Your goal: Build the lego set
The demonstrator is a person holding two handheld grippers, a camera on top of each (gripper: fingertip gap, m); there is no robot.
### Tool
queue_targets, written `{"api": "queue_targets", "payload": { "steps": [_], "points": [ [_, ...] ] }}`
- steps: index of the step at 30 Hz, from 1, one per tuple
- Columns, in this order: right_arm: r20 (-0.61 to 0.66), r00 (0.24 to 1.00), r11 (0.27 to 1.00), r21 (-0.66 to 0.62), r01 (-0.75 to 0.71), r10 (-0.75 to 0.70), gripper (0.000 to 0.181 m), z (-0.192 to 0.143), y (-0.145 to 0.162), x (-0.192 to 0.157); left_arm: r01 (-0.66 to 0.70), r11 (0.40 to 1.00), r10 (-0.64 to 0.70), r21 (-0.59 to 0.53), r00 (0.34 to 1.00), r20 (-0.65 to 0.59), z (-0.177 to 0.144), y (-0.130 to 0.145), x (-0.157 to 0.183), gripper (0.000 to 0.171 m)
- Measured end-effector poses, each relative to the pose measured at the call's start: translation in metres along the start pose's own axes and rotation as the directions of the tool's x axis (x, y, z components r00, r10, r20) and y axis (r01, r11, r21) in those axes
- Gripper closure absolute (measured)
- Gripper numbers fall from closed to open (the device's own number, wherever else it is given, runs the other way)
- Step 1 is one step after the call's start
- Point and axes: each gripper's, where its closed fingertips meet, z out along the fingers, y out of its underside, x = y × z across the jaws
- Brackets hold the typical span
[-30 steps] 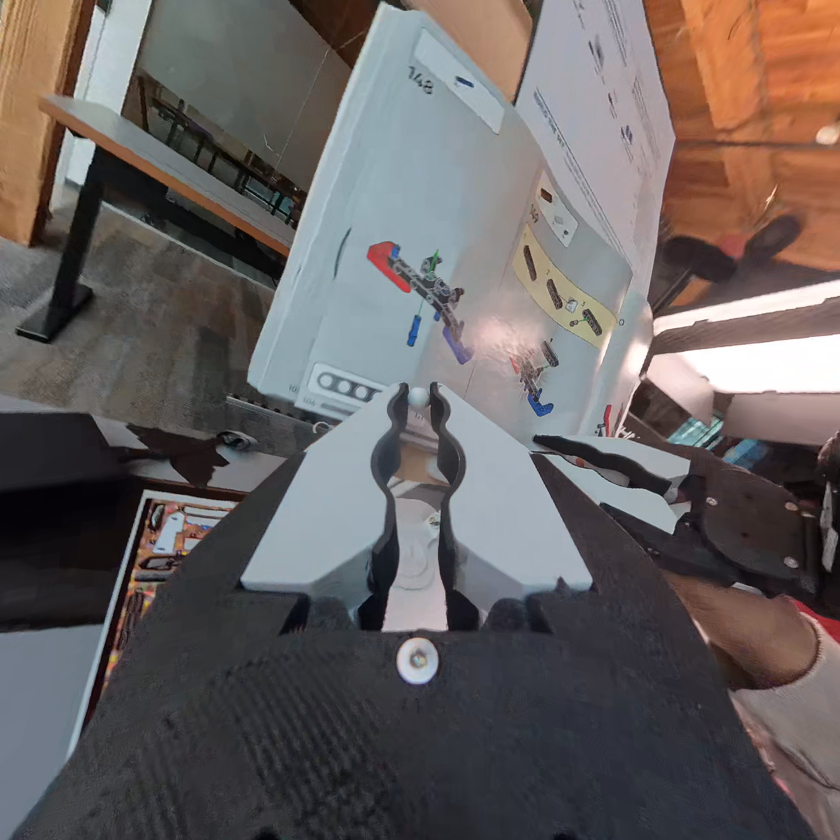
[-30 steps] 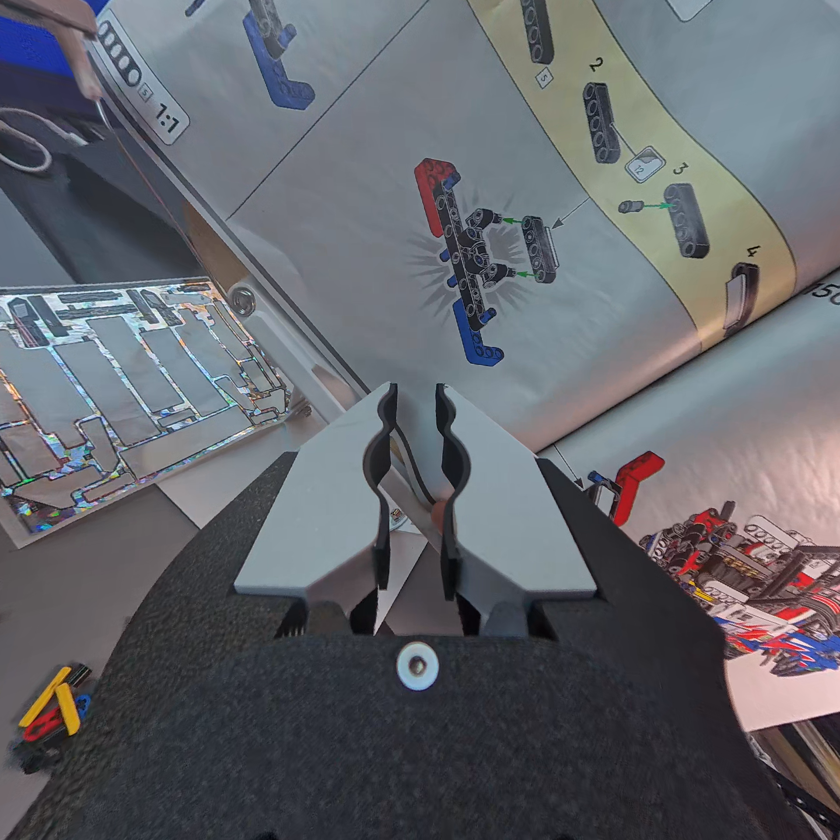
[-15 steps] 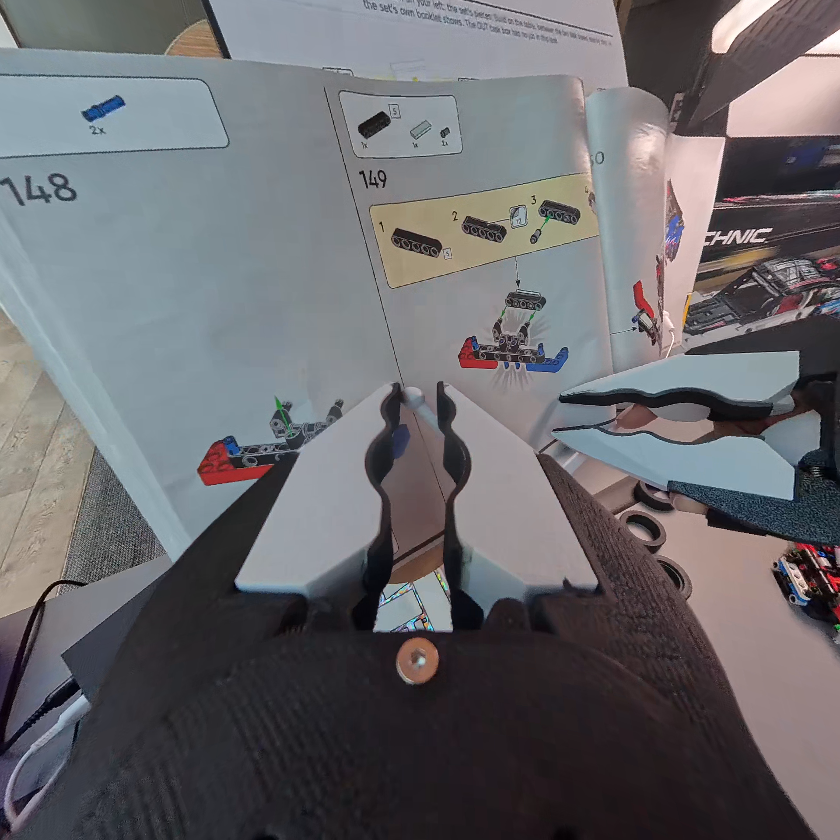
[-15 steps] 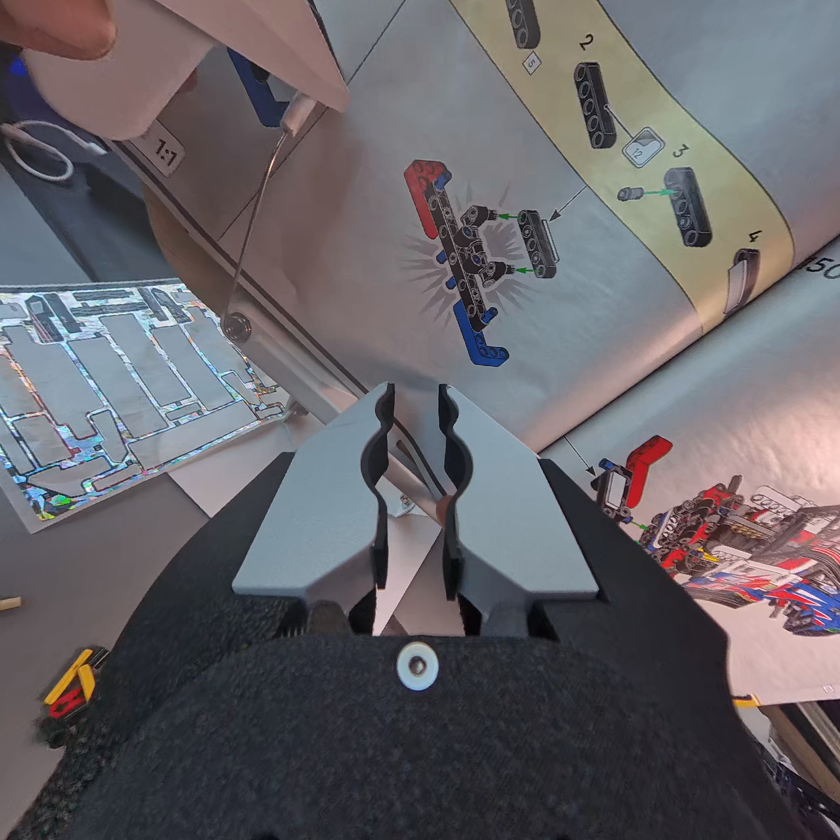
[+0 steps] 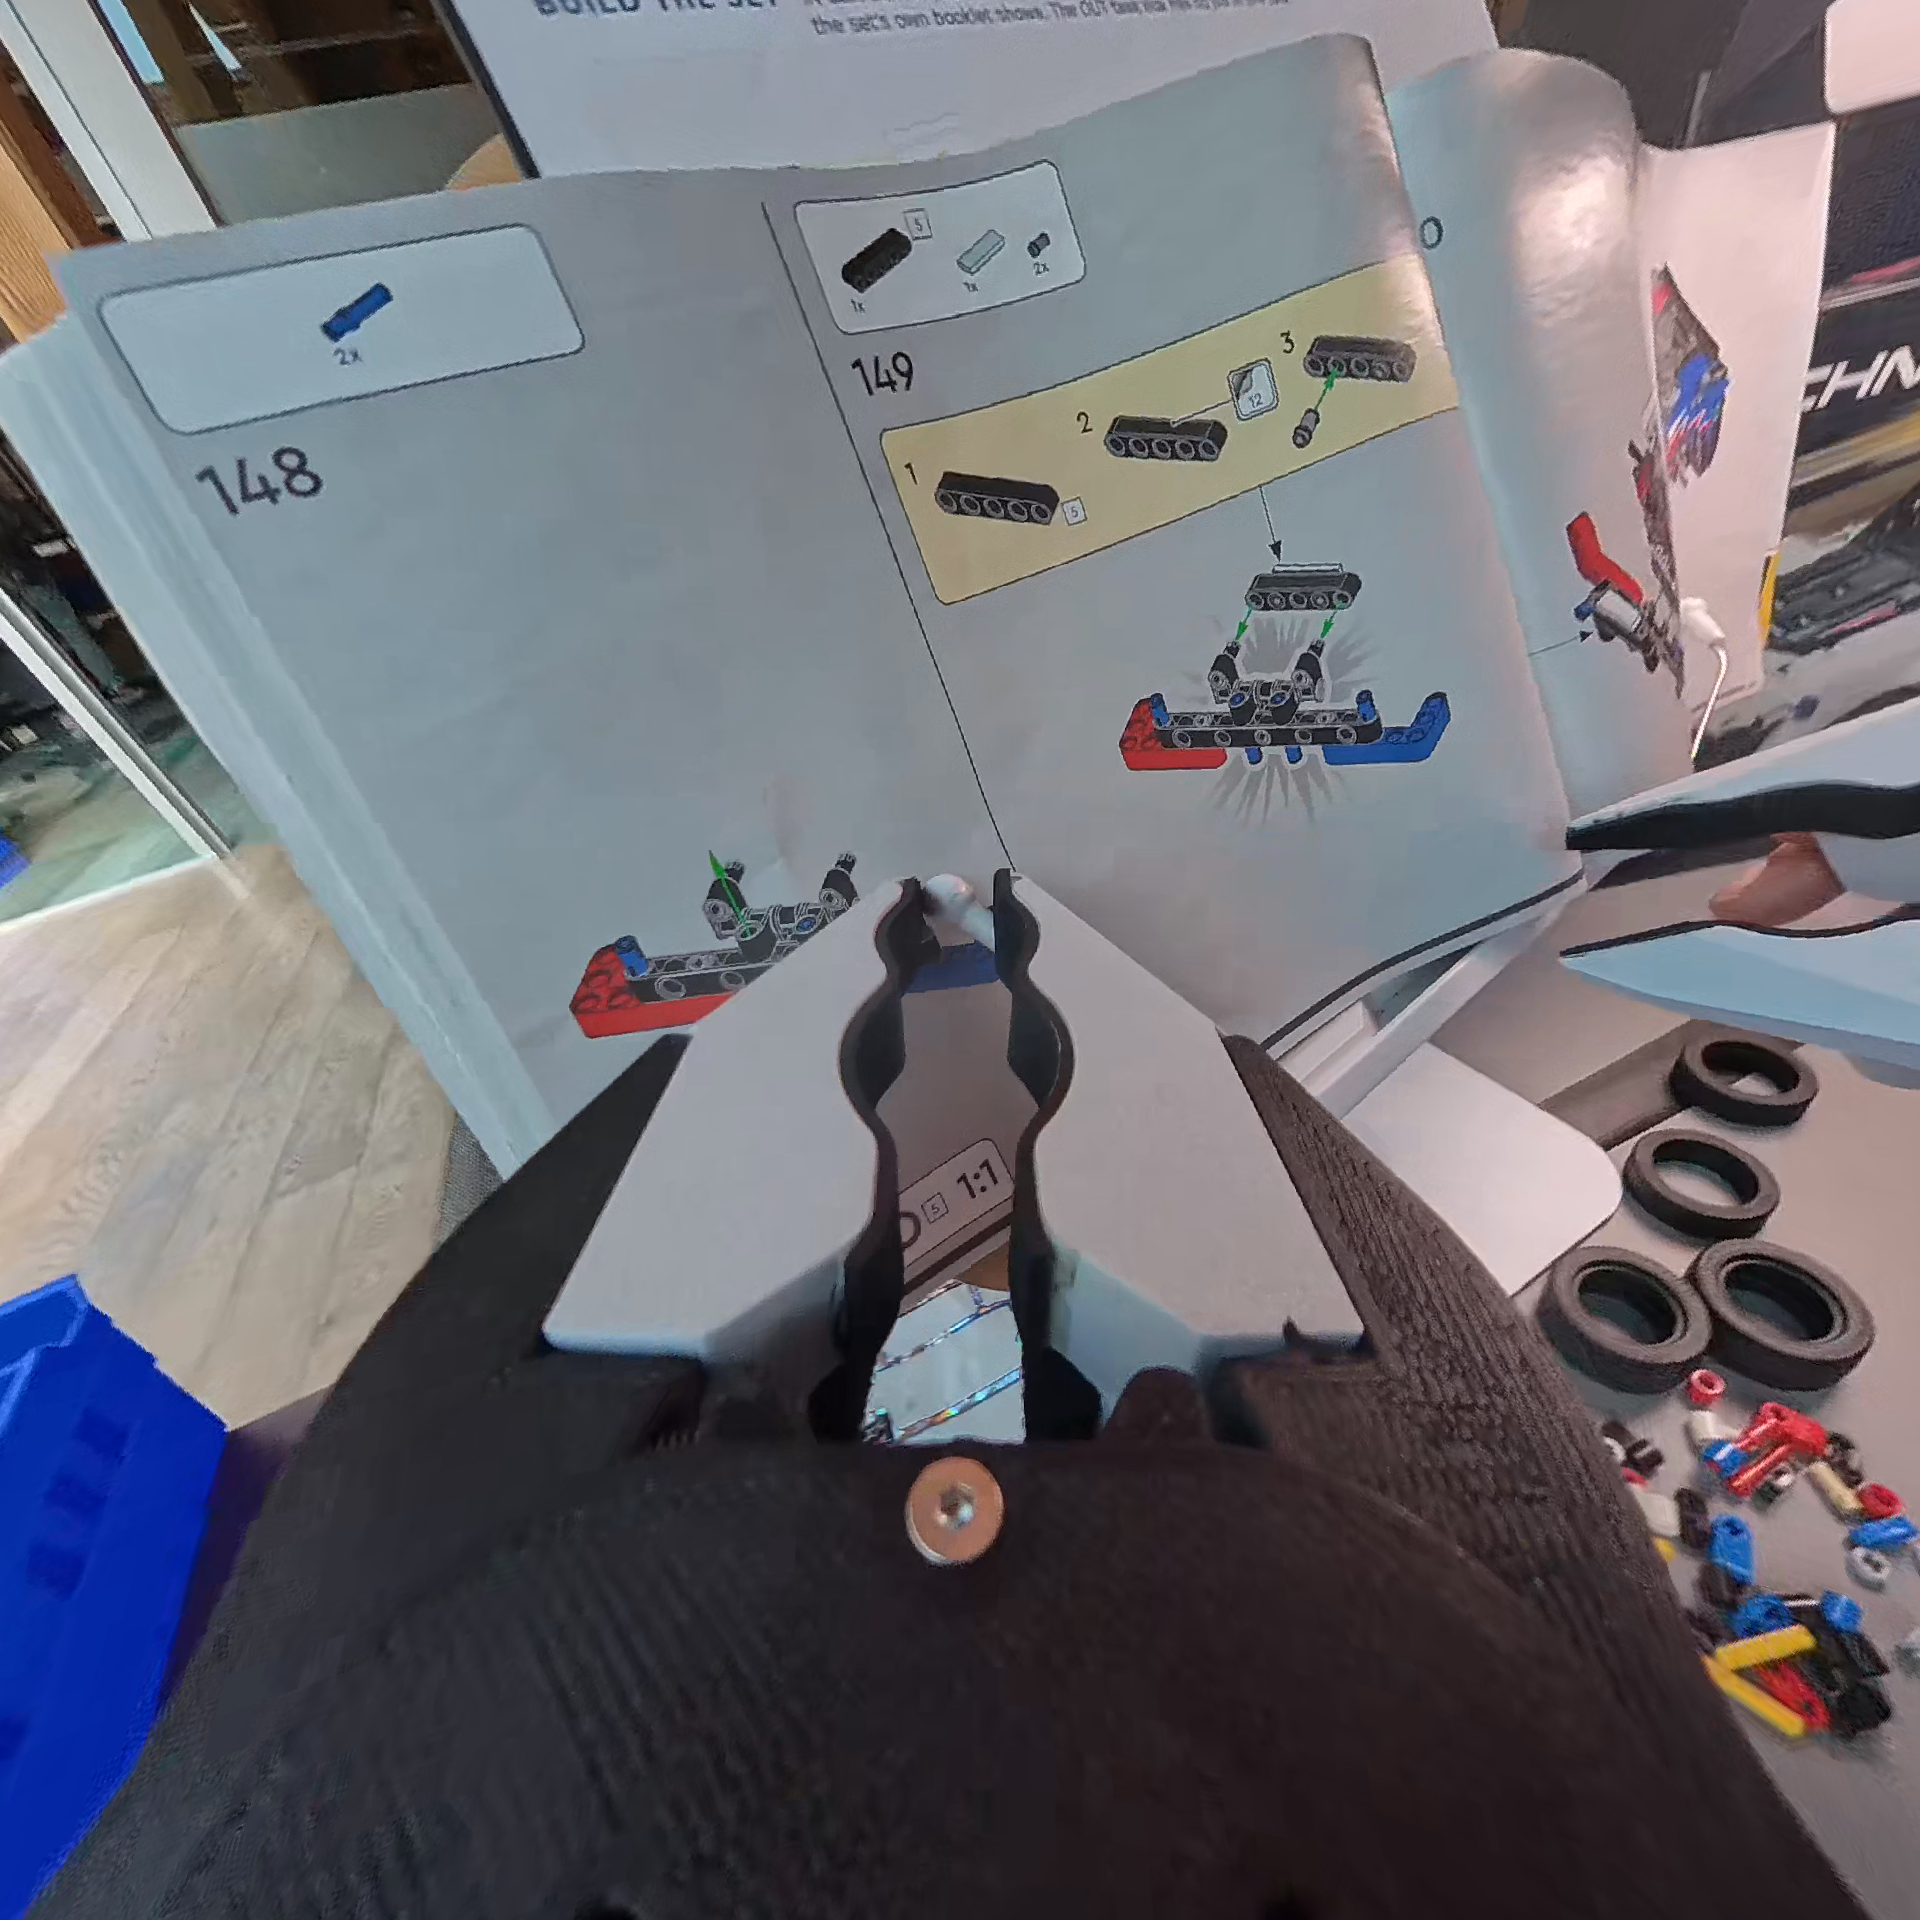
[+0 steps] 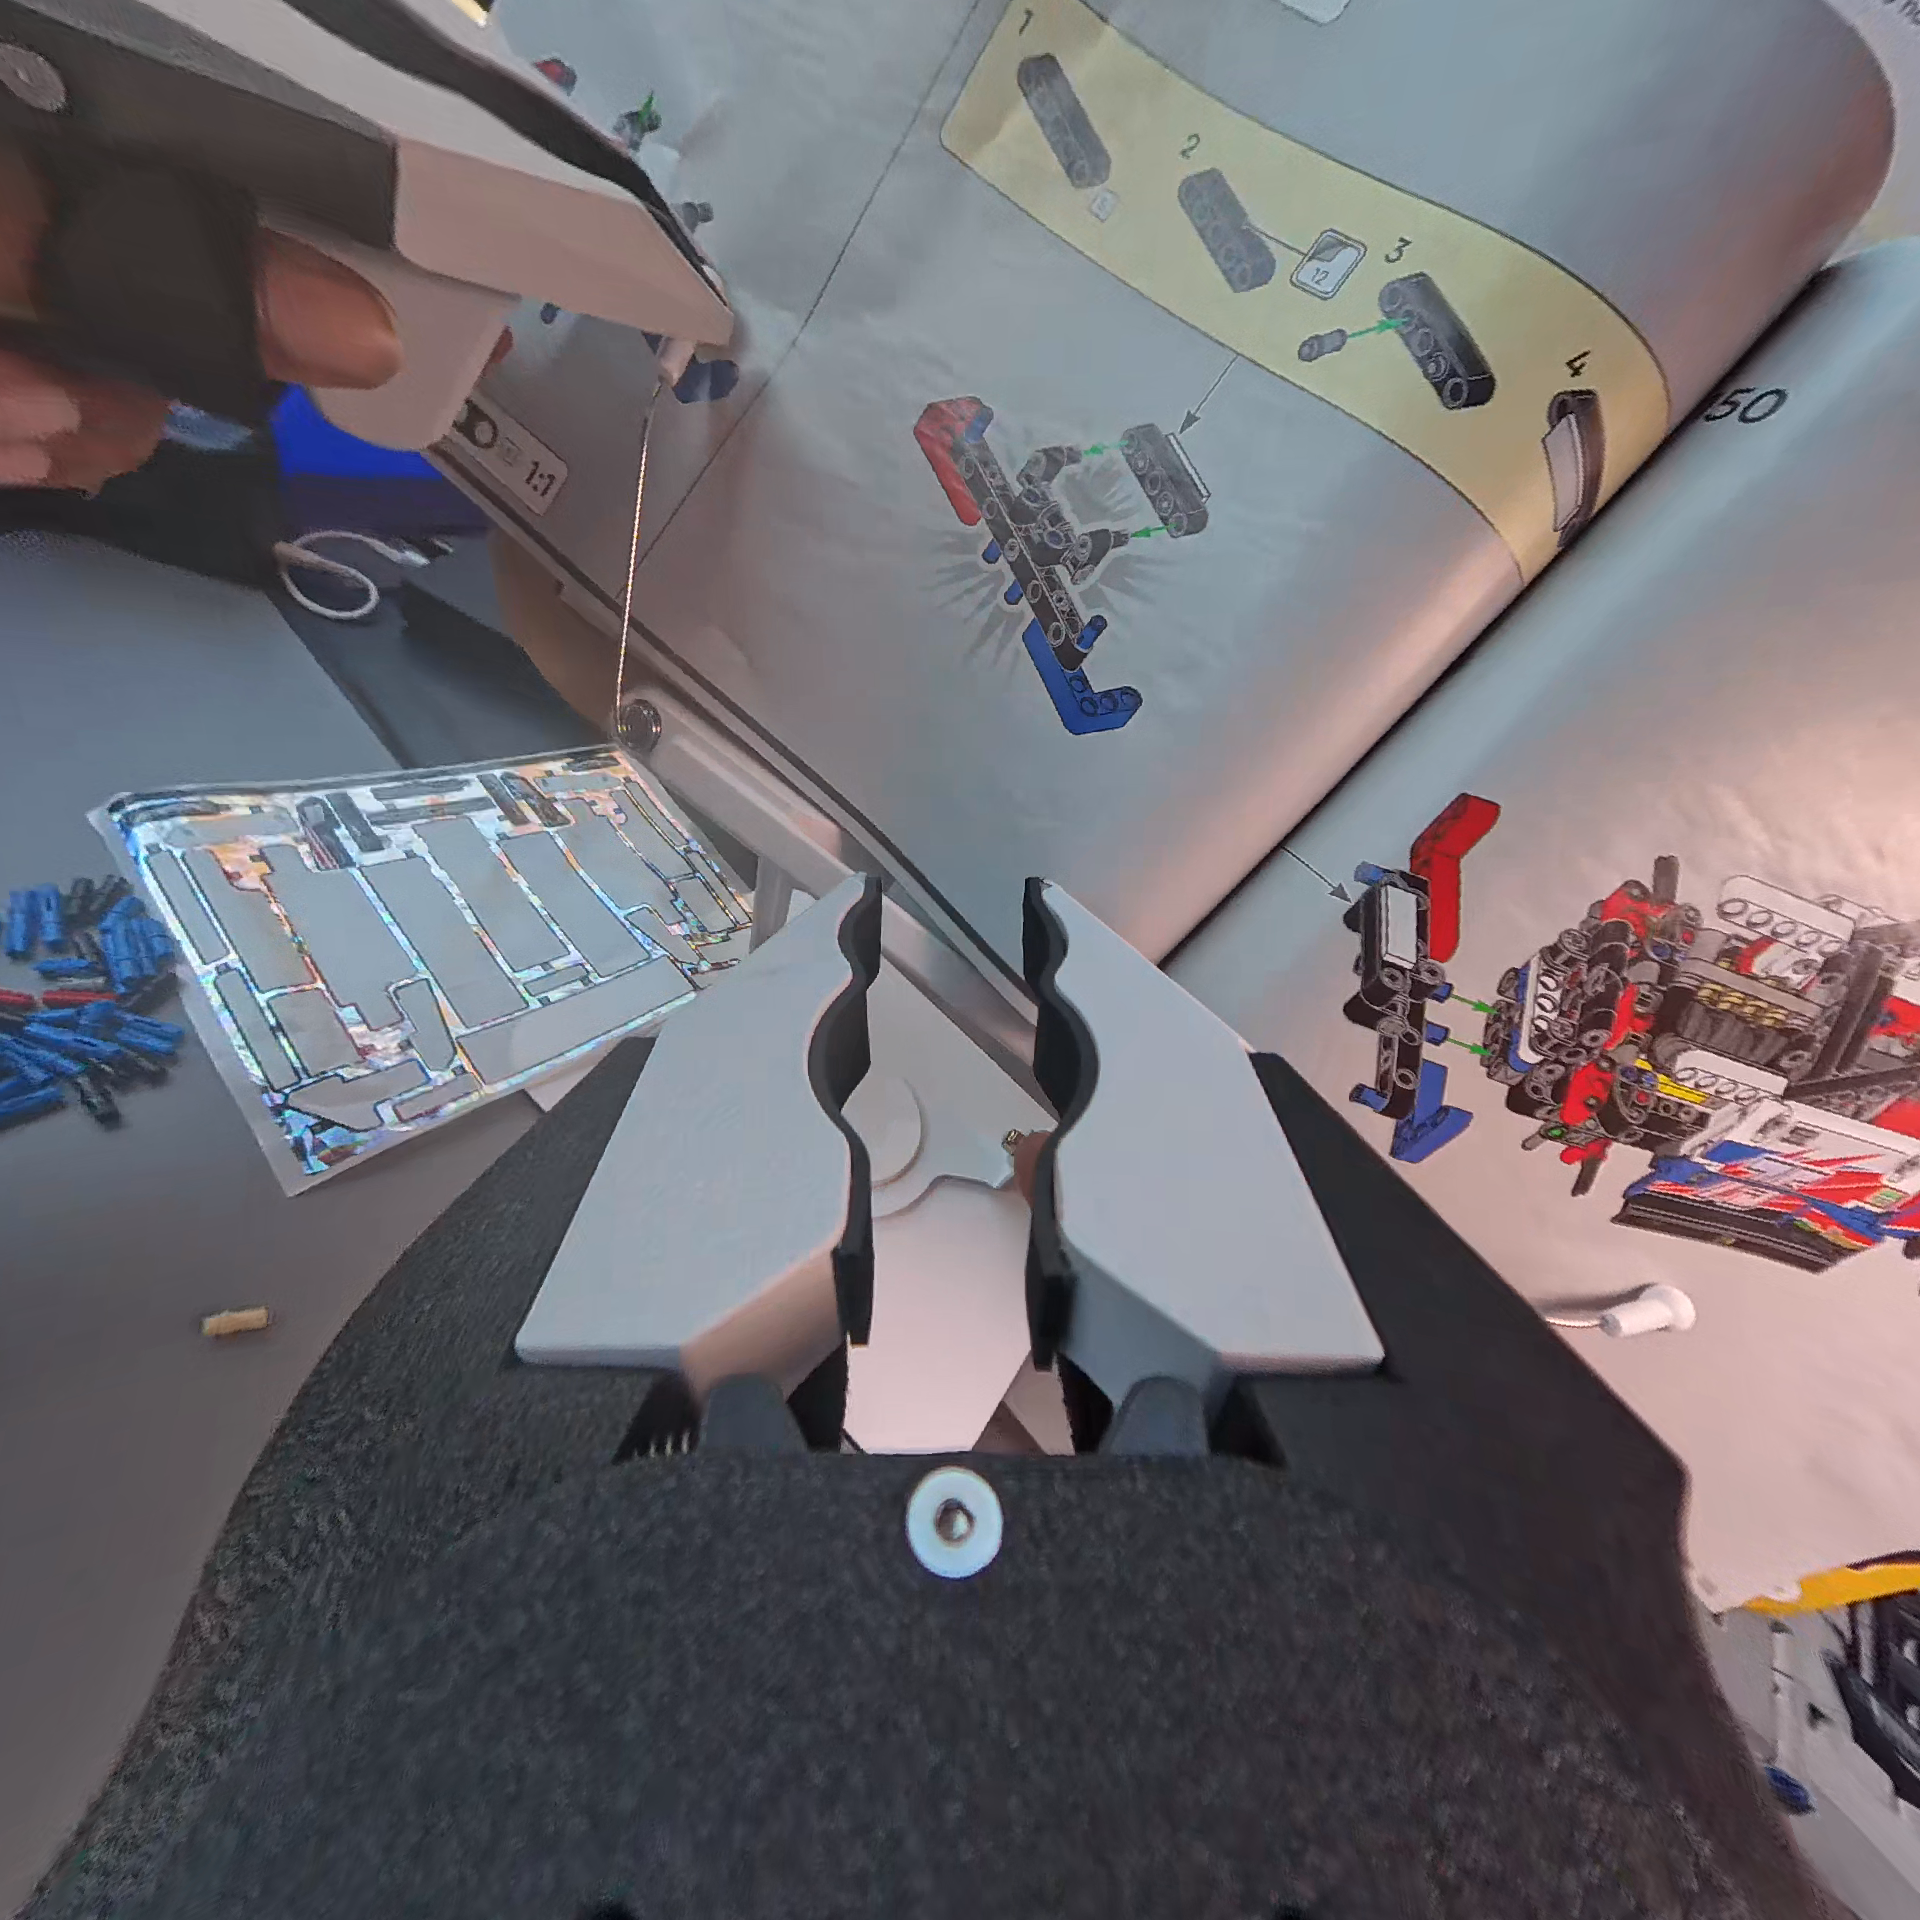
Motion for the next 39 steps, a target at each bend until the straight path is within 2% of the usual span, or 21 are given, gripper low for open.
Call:
{"api": "queue_targets", "payload": {
  "steps": [3, 5, 6, 8, 10, 12, 14, 16, 18, 20, 22, 25, 27, 30, 33, 37, 39],
  "points": [
    [0.012, 0.983, 0.982, -0.039, 0.184, -0.183, 0.151, 0.004, 0.016, -0.01, -0.242, 0.969, 0.243, -0.057, 0.97, 0.014, 0.004, -0.002, 0.003, 0.16],
    [0.032, 0.959, 0.955, -0.087, 0.282, -0.281, 0.15, 0.012, 0.027, -0.018, -0.429, 0.897, 0.432, -0.104, 0.902, 0.004, 0.008, -0.004, 0.008, 0.171],
    [0.017, 0.946, 0.941, -0.1, 0.323, -0.323, 0.152, 0.015, 0.028, -0.018, -0.486, 0.863, 0.487, -0.138, 0.873, -0.025, 0.011, -0.002, 0.013, 0.171],
    [-0.051, 0.915, 0.912, -0.124, 0.392, -0.4, 0.171, 0.018, 0.024, -0.009, -0.528, 0.83, 0.528, -0.18, 0.847, -0.051, 0.017, 0.0, 0.017, 0.171],
    [-0.029, 0.93, 0.924, -0.13, 0.361, -0.367, 0.171, 0.019, 0.023, -0.01, -0.504, 0.846, 0.499, -0.172, 0.863, -0.077, 0.021, -0.003, 0.021, 0.171],
    [-0.004, 0.947, 0.94, -0.126, 0.317, -0.32, 0.171, 0.019, 0.023, -0.01, -0.43, 0.891, 0.418, -0.147, 0.902, -0.107, 0.022, -0.006, 0.024, 0.171],
    [0.012, 0.949, 0.941, -0.127, 0.313, -0.314, 0.174, 0.019, 0.022, -0.011, -0.314, 0.947, 0.307, -0.073, 0.947, -0.092, 0.018, -0.019, 0.023, 0.171],
    [0.078, 0.945, 0.939, -0.113, 0.325, -0.318, 0.181, 0.022, 0.02, -0.029, -0.176, 0.984, 0.178, 0.028, 0.979, -0.096, 0.005, -0.036, 0.025, 0.158],
    [0.052, 0.912, 0.884, -0.23, 0.408, -0.408, 0.181, 0.032, 0.033, -0.032, -0.065, 0.996, 0.069, 0.065, 0.996, -0.049, -0.013, -0.041, 0.016, 0.154],
    [0.036, 0.872, 0.853, -0.195, 0.485, -0.488, 0.181, 0.037, 0.03, -0.043, 0.036, 0.999, -0.036, 0.03, 0.999, -0.001, -0.028, -0.024, 0.006, 0.153],
    [0.062, 0.886, 0.876, -0.129, 0.464, -0.46, 0.181, 0.035, 0.023, -0.06, 0.107, 0.994, -0.106, -0.032, 0.994, 0.004, -0.038, 0.003, 0.003, 0.153],
    [0.095, 0.923, 0.921, -0.079, 0.381, -0.373, 0.178, 0.026, 0.019, -0.077, 0.175, 0.979, -0.184, -0.105, 0.979, -0.083, -0.037, 0.037, 0.018, 0.142],
    [0.13, 0.955, 0.959, -0.066, 0.276, -0.266, 0.172, 0.016, 0.02, -0.085, 0.178, 0.975, -0.191, -0.135, 0.977, -0.093, -0.029, 0.052, 0.024, 0.139],
    [0.166, 0.98, 0.991, -0.055, 0.121, -0.11, 0.171, -0.007, 0.027, -0.09, 0.152, 0.984, -0.153, -0.094, 0.988, -0.005, -0.02, 0.054, 0.009, 0.171],
    [0.177, 0.984, 0.998, -0.047, 0.029, -0.021, 0.17, -0.037, 0.038, -0.086, 0.16, 0.984, -0.159, -0.082, 0.987, 0.016, -0.012, 0.056, -0.001, 0.171],
    [0.175, 0.98, 0.995, -0.027, -0.093, 0.097, 0.169, -0.08, 0.044, -0.077, 0.164, 0.978, -0.16, -0.128, 0.986, 0.04, -0.004, 0.061, -0.01, 0.171],
    [0.175, 0.973, 0.989, -0.005, -0.149, 0.148, 0.169, -0.104, 0.043, -0.074, 0.159, 0.983, -0.157, -0.089, 0.987, 0.03, -0.007, 0.055, -0.009, 0.165]
  ]
}}
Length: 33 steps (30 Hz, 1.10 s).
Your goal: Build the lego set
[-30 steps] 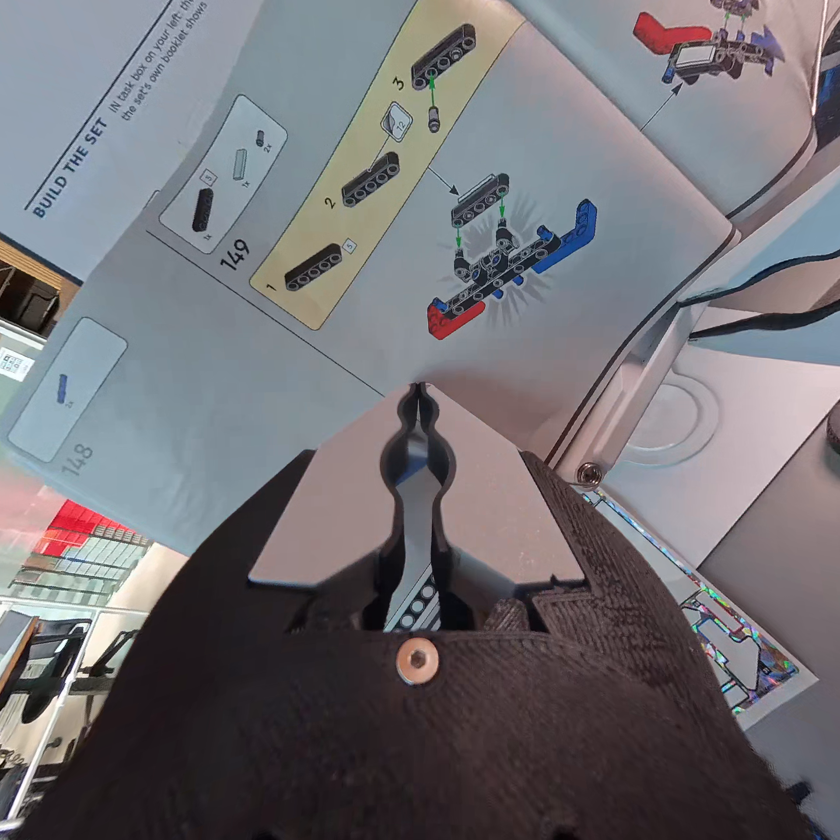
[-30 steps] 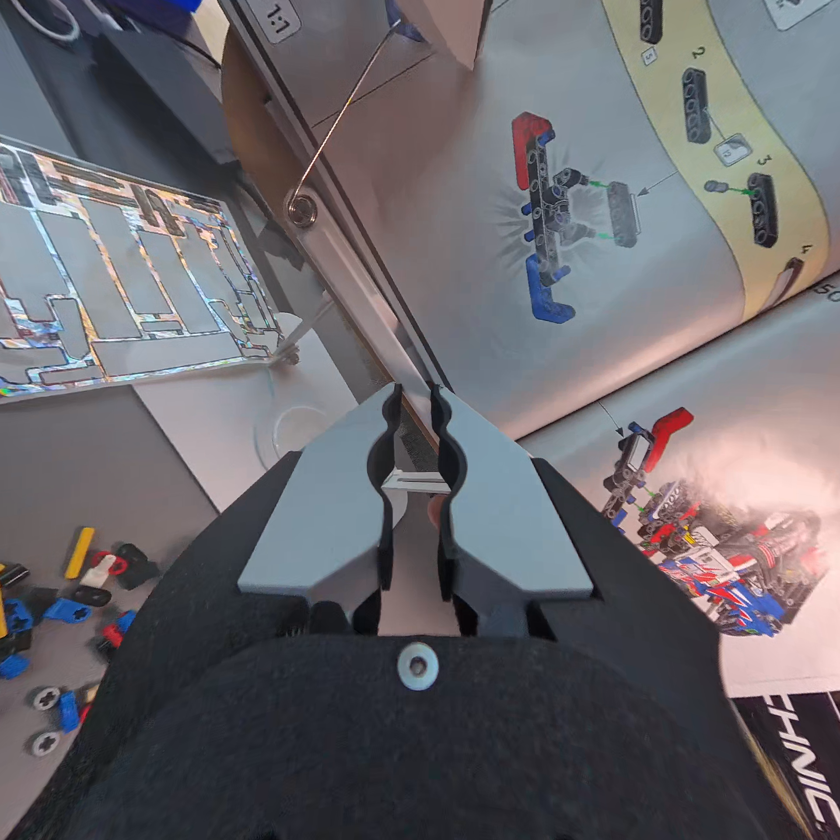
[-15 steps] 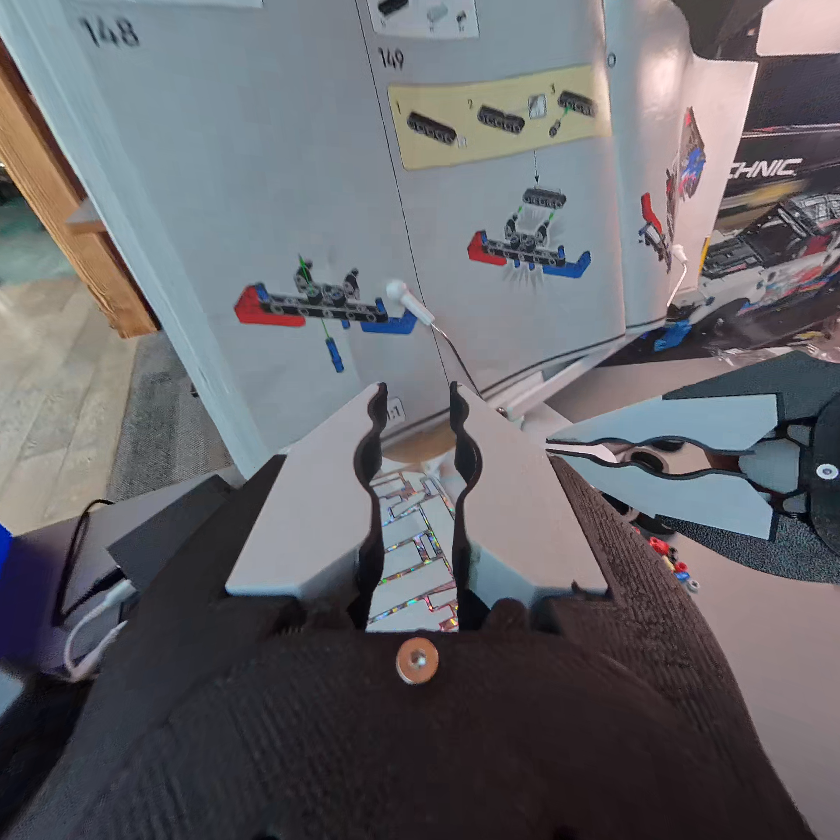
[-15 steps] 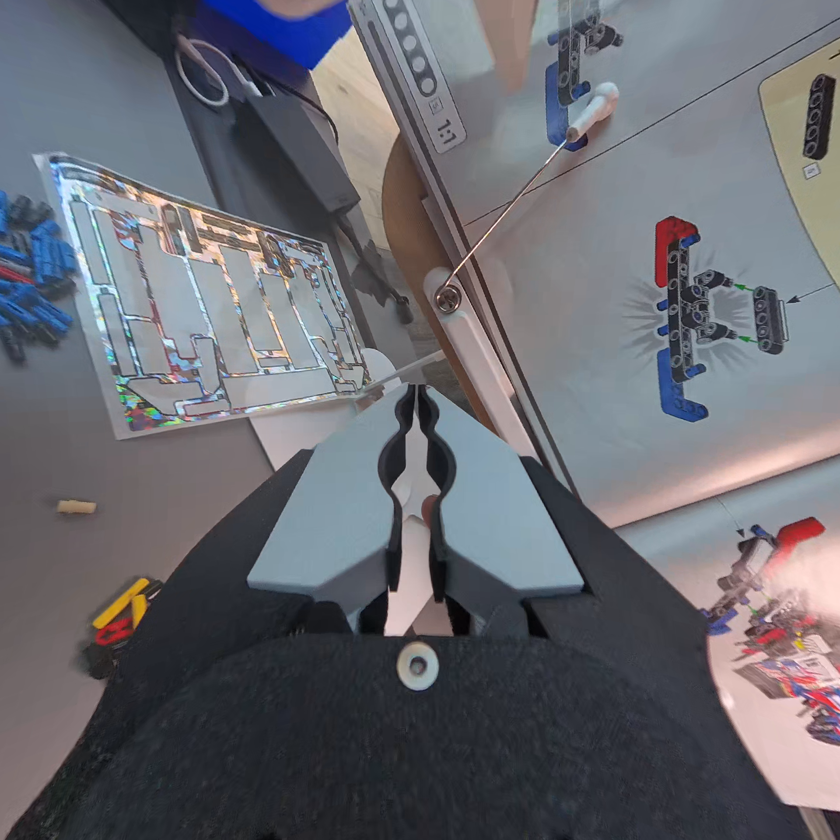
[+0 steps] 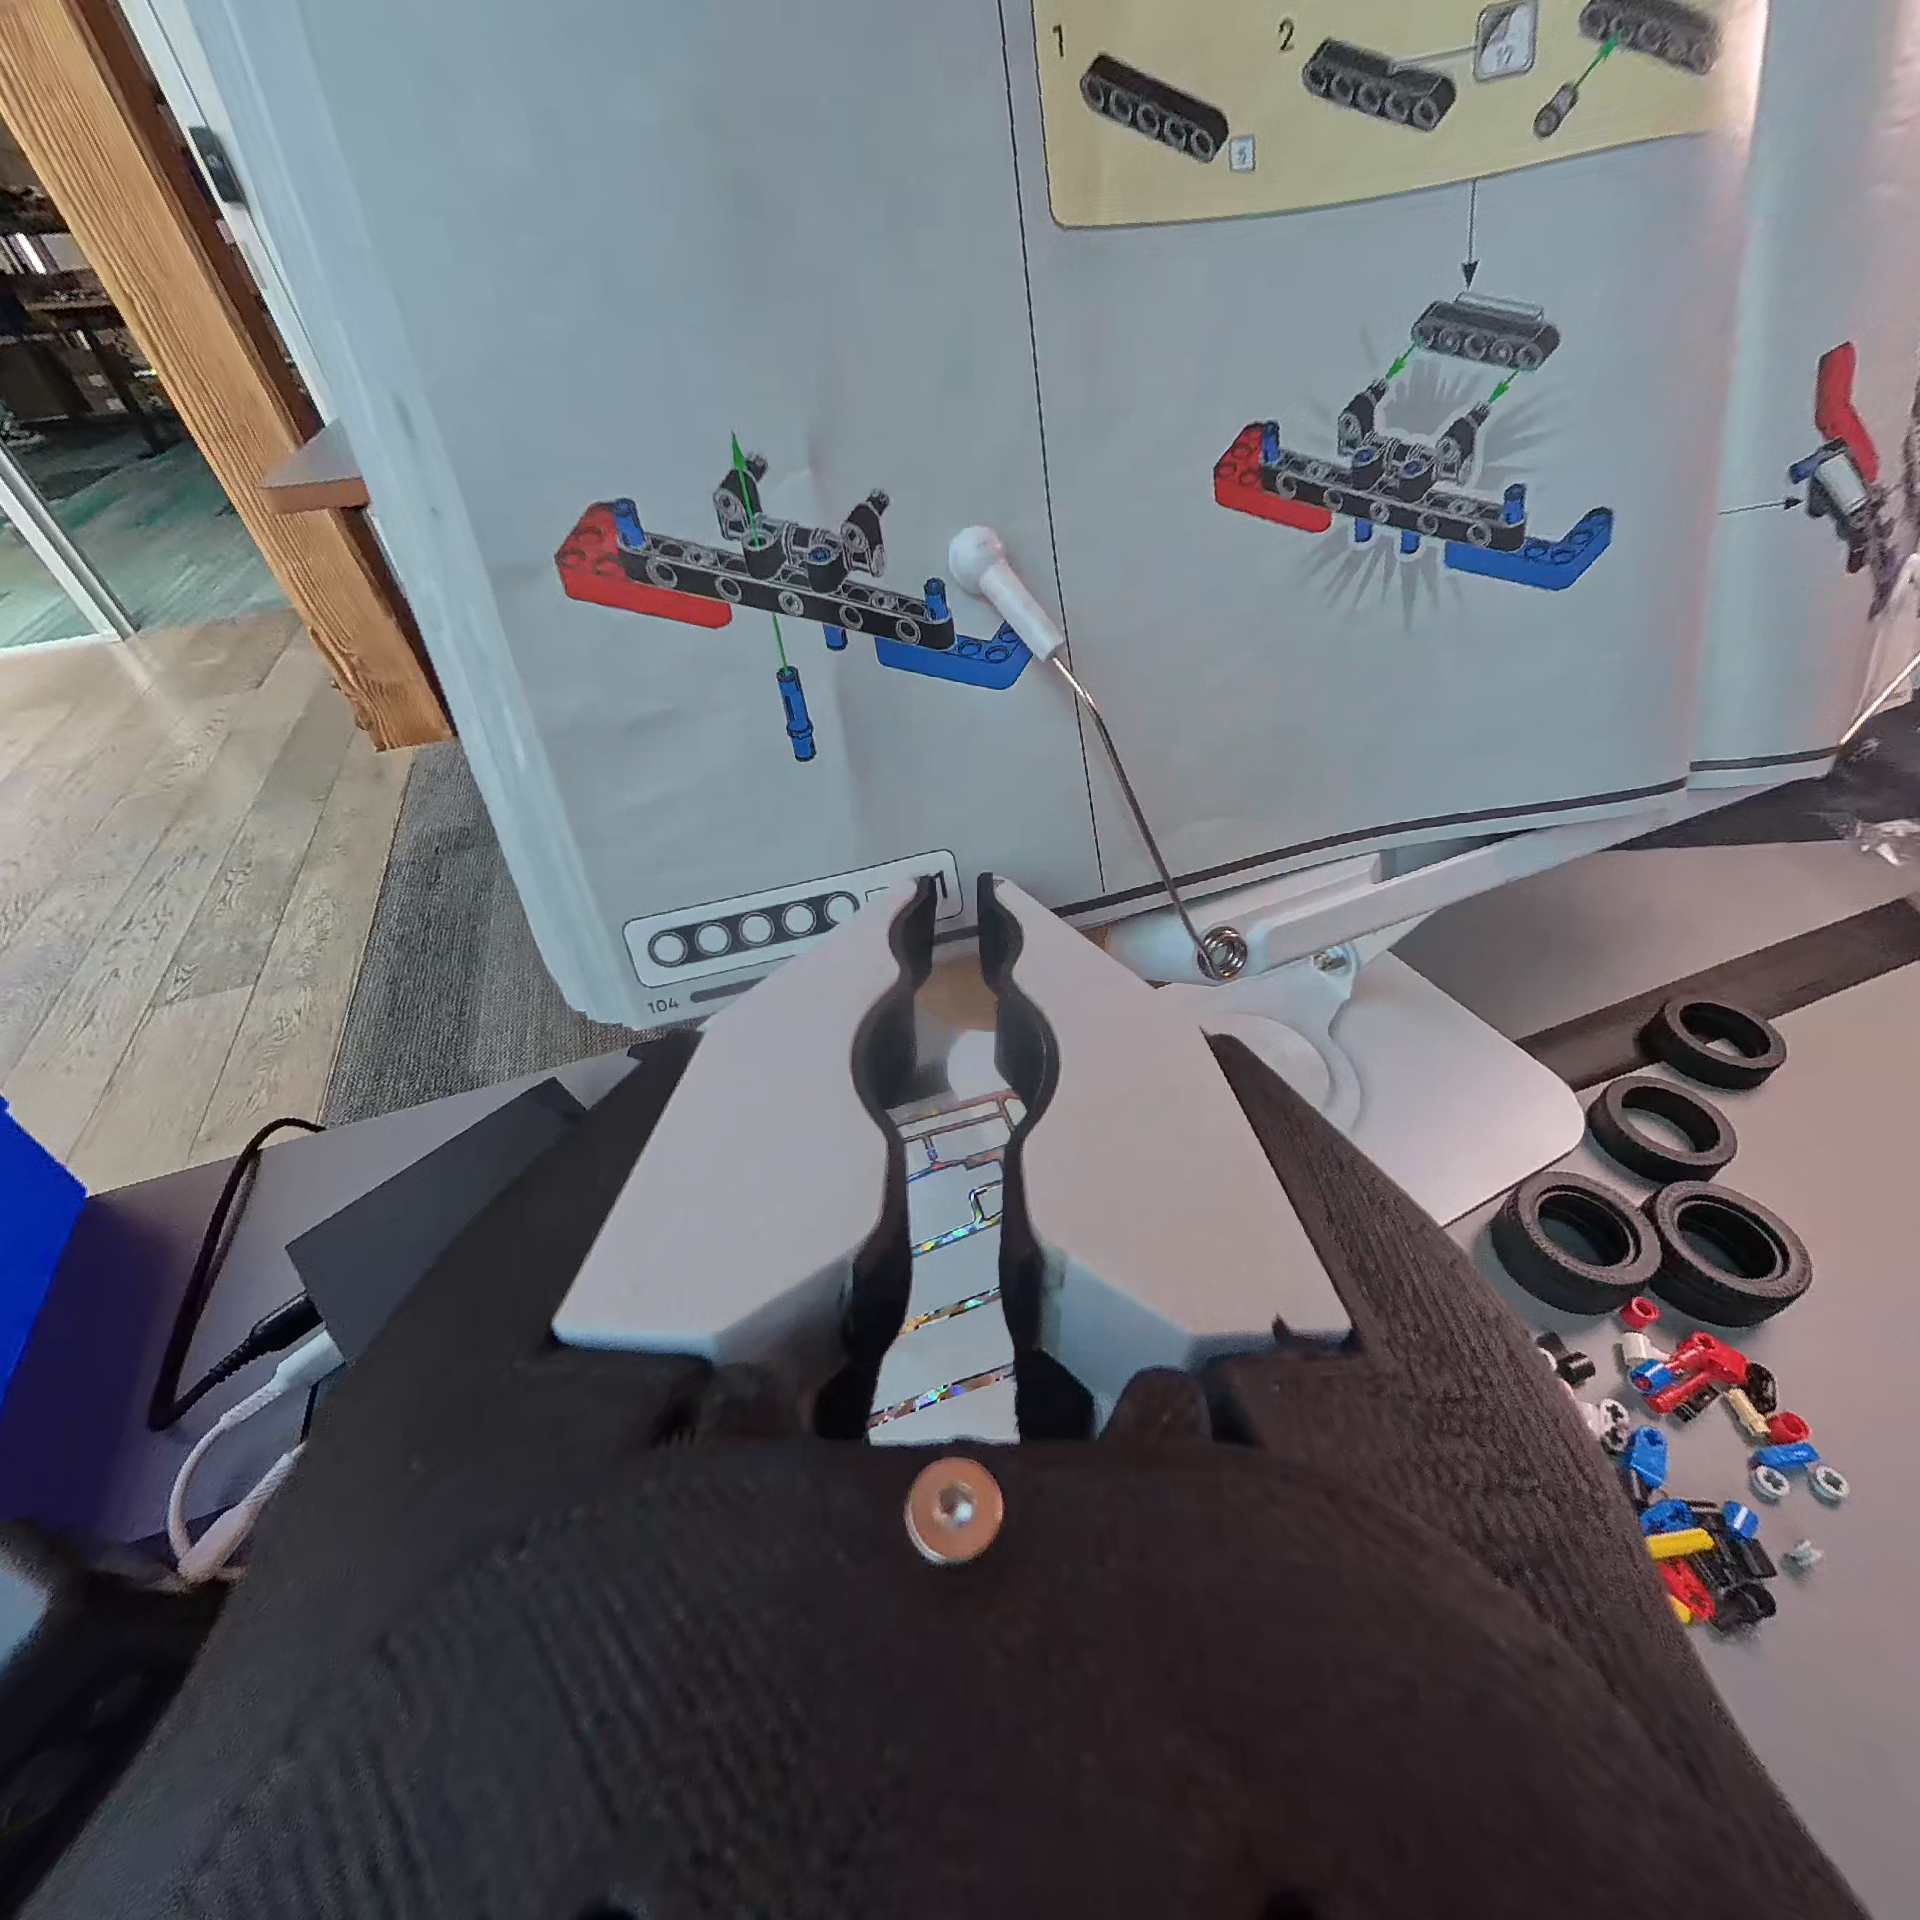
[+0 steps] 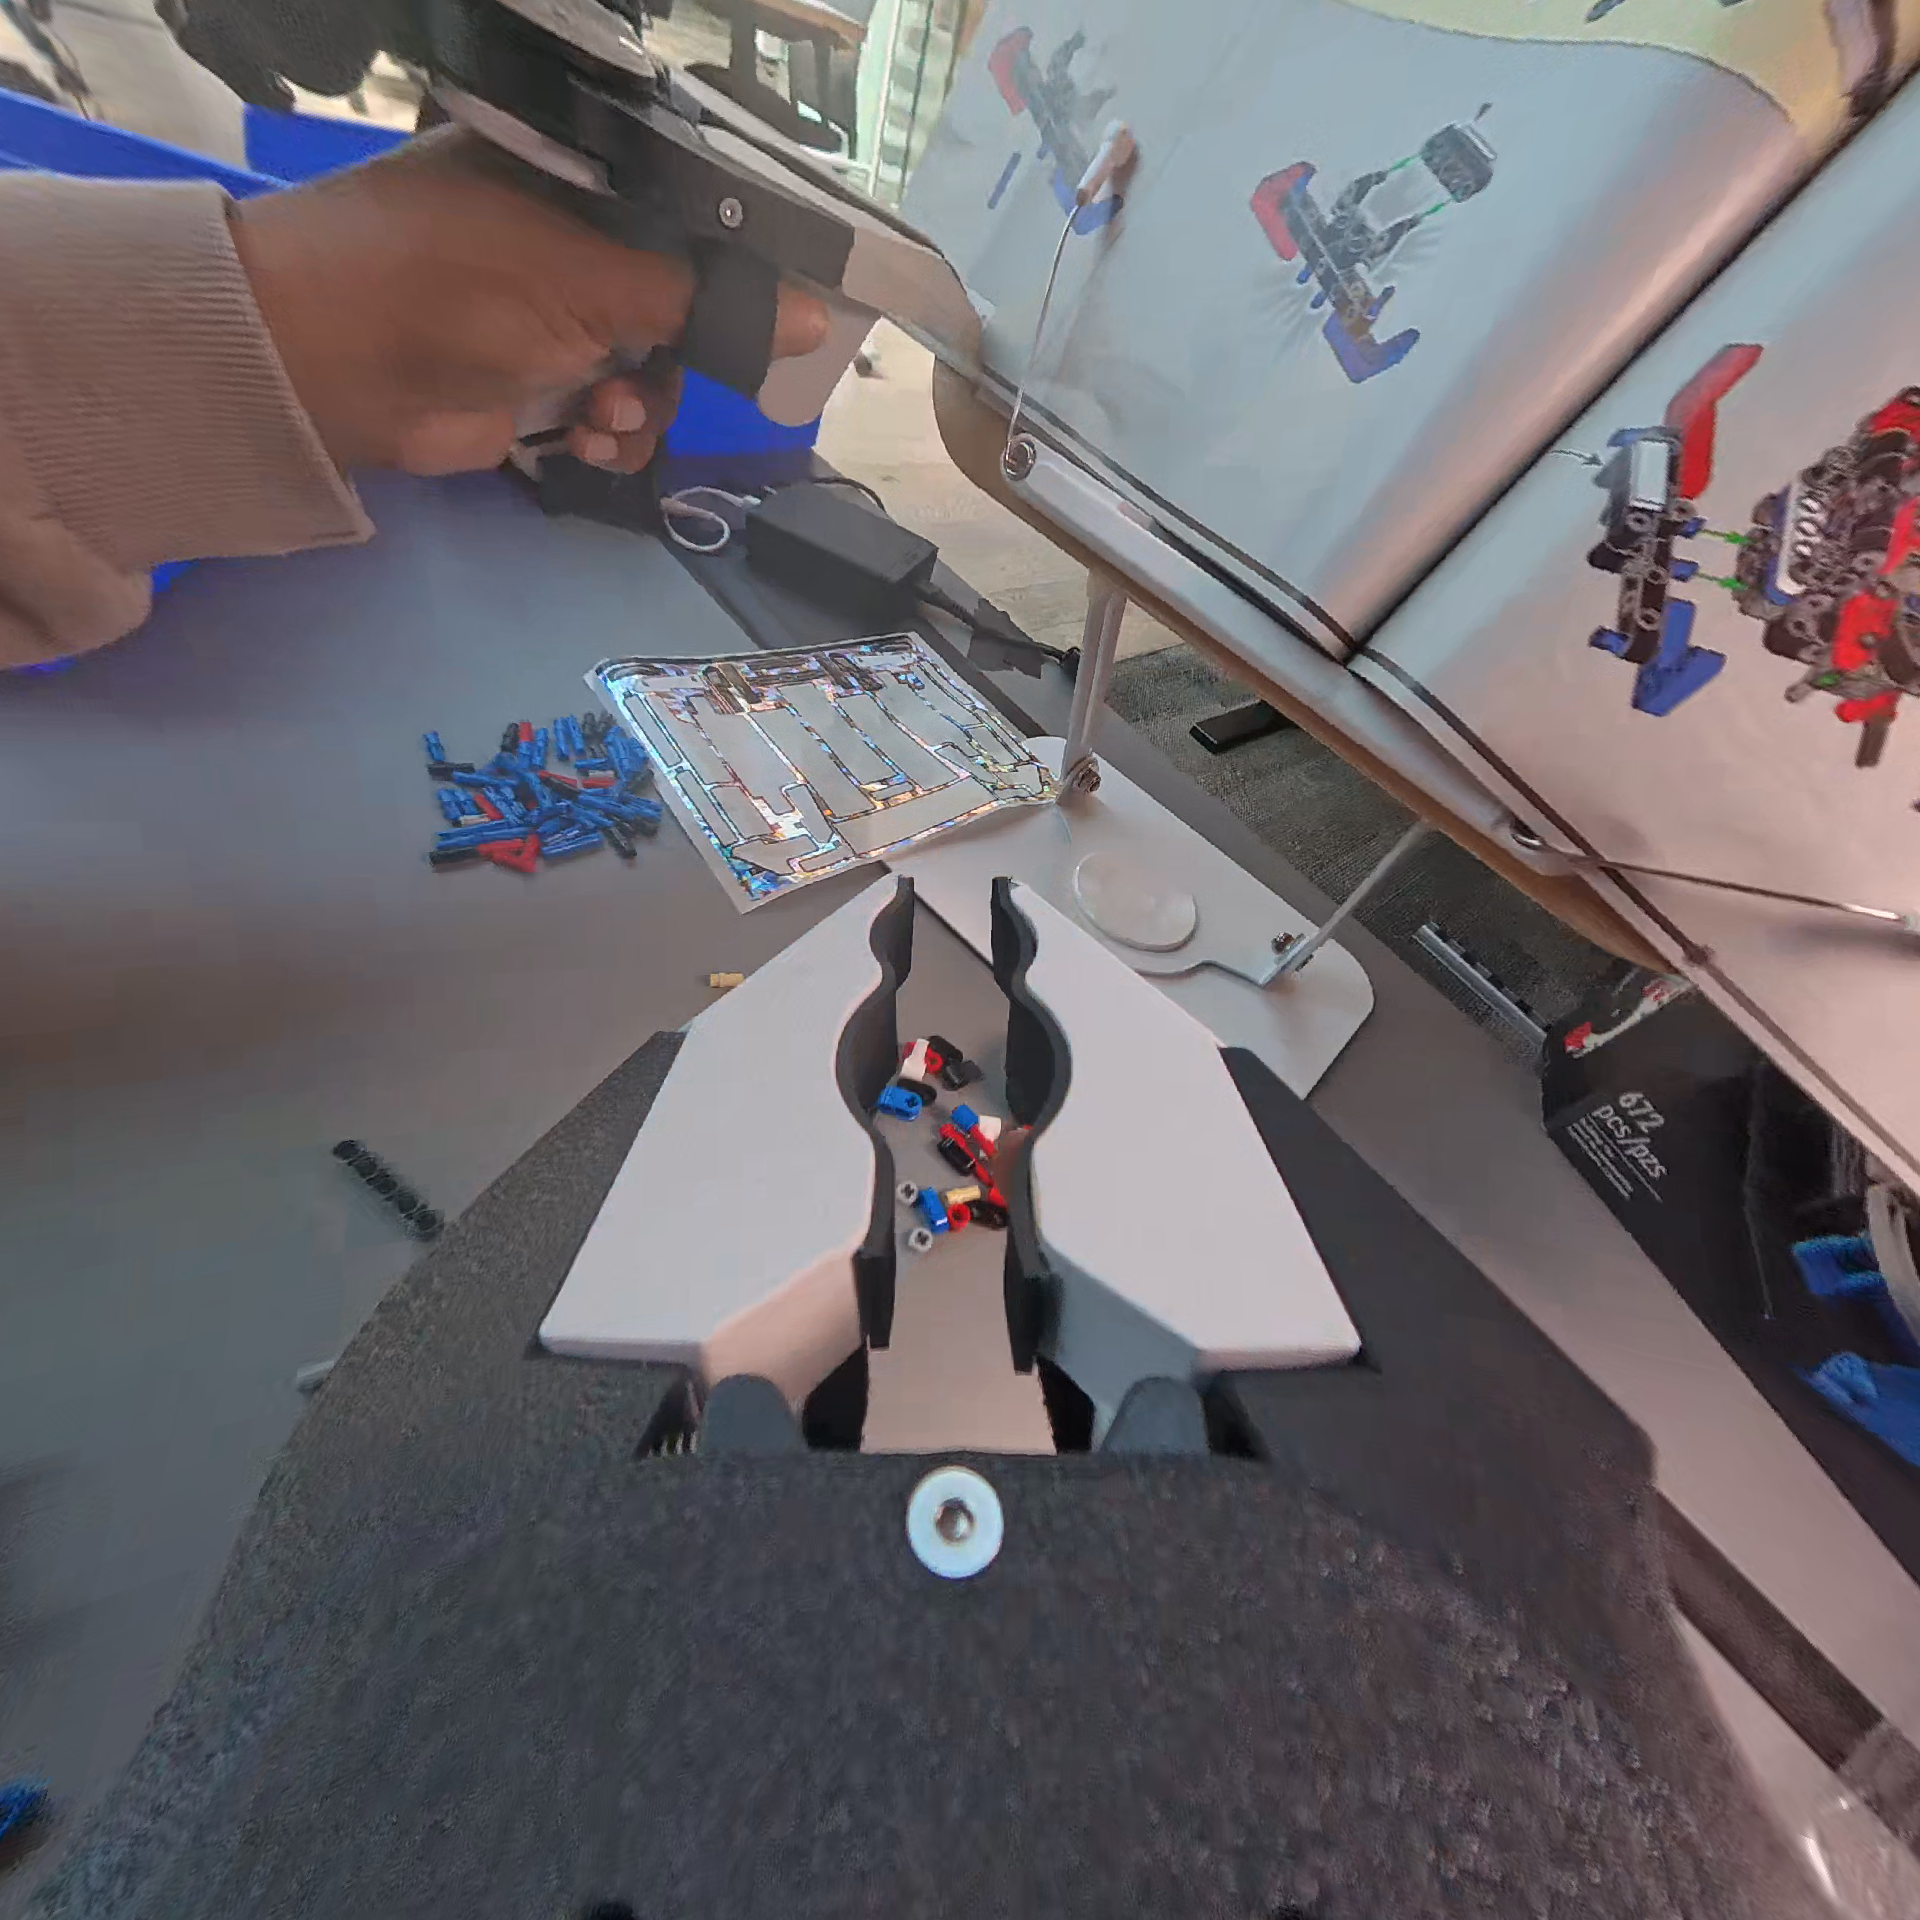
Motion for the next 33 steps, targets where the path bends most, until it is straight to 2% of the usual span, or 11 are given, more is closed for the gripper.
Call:
{"api": "queue_targets", "payload": {
  "steps": [3, 8, 11, 14, 16, 19, 21, 24, 28, 31, 33],
  "points": [
    [0.007, 0.997, 0.997, 0.038, -0.073, 0.073, 0.168, -0.039, 0.004, -0.008, 0.023, 0.996, -0.019, 0.092, 0.999, -0.039, -0.011, -0.016, 0.008, 0.158],
    [0.006, 0.966, 0.959, 0.114, -0.259, 0.26, 0.163, -0.092, 0.024, -0.035, 0.003, 0.98, 0.006, 0.201, 0.999, -0.046, -0.032, -0.045, 0.026, 0.16],
    [-0.02, 0.94, 0.921, 0.211, -0.329, 0.341, 0.138, -0.111, 0.035, -0.043, 0.033, 0.963, -0.014, 0.269, 0.997, -0.071, -0.056, -0.056, 0.045, 0.16],
    [-0.044, 0.927, 0.897, 0.276, -0.346, 0.372, 0.119, -0.119, 0.046, -0.043, 0.082, 0.95, -0.045, 0.302, 0.991, -0.129, -0.092, -0.052, 0.072, 0.159],
    [-0.034, 0.932, 0.896, 0.292, -0.336, 0.361, 0.115, -0.121, 0.046, -0.043, 0.103, 0.951, -0.055, 0.29, 0.984, -0.169, -0.119, -0.038, 0.089, 0.157],
    [-0.025, 0.947, 0.901, 0.316, -0.298, 0.322, 0.12, -0.121, 0.046, -0.043, 0.149, 0.965, -0.094, 0.218, 0.965, -0.244, -0.162, 0.0, 0.119, 0.152],
    [-0.008, 0.954, 0.909, 0.307, -0.281, 0.298, 0.129, -0.119, 0.048, -0.047, 0.144, 0.978, -0.091, 0.153, 0.947, -0.309, -0.188, 0.033, 0.141, 0.148],
    [0.04, 0.963, 0.923, 0.28, -0.266, 0.265, 0.152, -0.116, 0.053, -0.058, 0.037, 0.999, -0.032, 0.004, 0.904, -0.426, -0.215, 0.091, 0.166, 0.134],
    [0.066, 0.972, 0.944, 0.231, -0.234, 0.225, 0.167, -0.109, 0.062, -0.068, -0.032, 0.989, -0.06, -0.143, 0.801, -0.596, -0.229, 0.139, 0.18, 0.121],
    [0.022, 0.982, 0.971, 0.15, -0.188, 0.187, 0.181, -0.102, 0.075, -0.067, -0.137, 0.984, 0.039, -0.111, 0.784, -0.62, -0.221, 0.15, 0.175, 0.125],
    [0.011, 0.986, 0.981, 0.102, -0.164, 0.164, 0.181, -0.1, 0.083, -0.068, -0.119, 0.986, 0.015, -0.12, 0.767, -0.642, -0.218, 0.151, 0.178, 0.124]
  ]
}}
